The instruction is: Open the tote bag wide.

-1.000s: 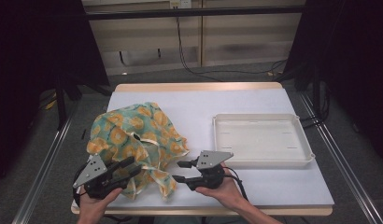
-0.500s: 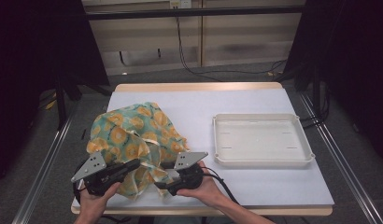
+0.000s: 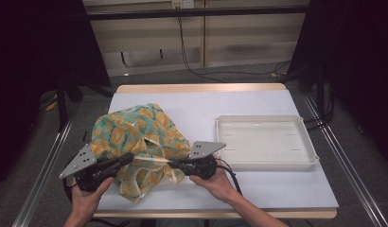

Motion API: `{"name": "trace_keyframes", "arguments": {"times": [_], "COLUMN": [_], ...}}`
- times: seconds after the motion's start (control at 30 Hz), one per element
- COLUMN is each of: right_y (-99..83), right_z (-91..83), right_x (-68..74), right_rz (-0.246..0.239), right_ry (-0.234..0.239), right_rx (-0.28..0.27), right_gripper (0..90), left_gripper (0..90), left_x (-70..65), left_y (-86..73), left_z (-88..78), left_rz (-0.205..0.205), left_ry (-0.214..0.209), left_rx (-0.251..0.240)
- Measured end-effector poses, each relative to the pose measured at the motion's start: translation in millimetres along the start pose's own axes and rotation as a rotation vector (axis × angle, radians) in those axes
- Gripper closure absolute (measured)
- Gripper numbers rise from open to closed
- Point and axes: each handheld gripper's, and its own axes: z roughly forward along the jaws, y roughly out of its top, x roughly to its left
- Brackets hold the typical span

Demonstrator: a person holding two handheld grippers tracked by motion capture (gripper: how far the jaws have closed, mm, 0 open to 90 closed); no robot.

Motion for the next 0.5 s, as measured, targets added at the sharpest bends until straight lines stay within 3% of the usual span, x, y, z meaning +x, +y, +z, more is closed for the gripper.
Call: {"name": "trace_keyframes", "arguments": {"times": [0.17,0.23,0.33,0.37,0.5], "right_y": [13.7,14.0,9.5,6.7,6.6], "right_z": [-7.0,-6.0,-4.0,0.1,2.7], "right_x": [-8.8,-9.4,-6.1,-2.8,2.4], "right_rz": [-0.001,0.013,0.024,0.020,0.011], "right_ry": [-0.034,-0.029,-0.028,-0.008,0.006], "right_rx": [-0.043,-0.052,-0.050,-0.033,-0.043], "right_gripper": [87.5,72.4,65.1,56.5,47.3], "left_gripper": [90.0,90.0,90.0,90.0,90.0], "left_x": [1.8,10.3,16.9,21.2,27.0], "left_y": [8.9,15.3,18.7,21.3,23.6], "left_z": [2.1,1.1,1.4,1.9,2.6], "left_rz": [0.008,-0.010,-0.023,-0.029,-0.038], "left_ry": [-0.004,0.004,0.003,0.015,0.020], "left_rx": [-0.007,-0.021,-0.028,-0.030,-0.035]}}
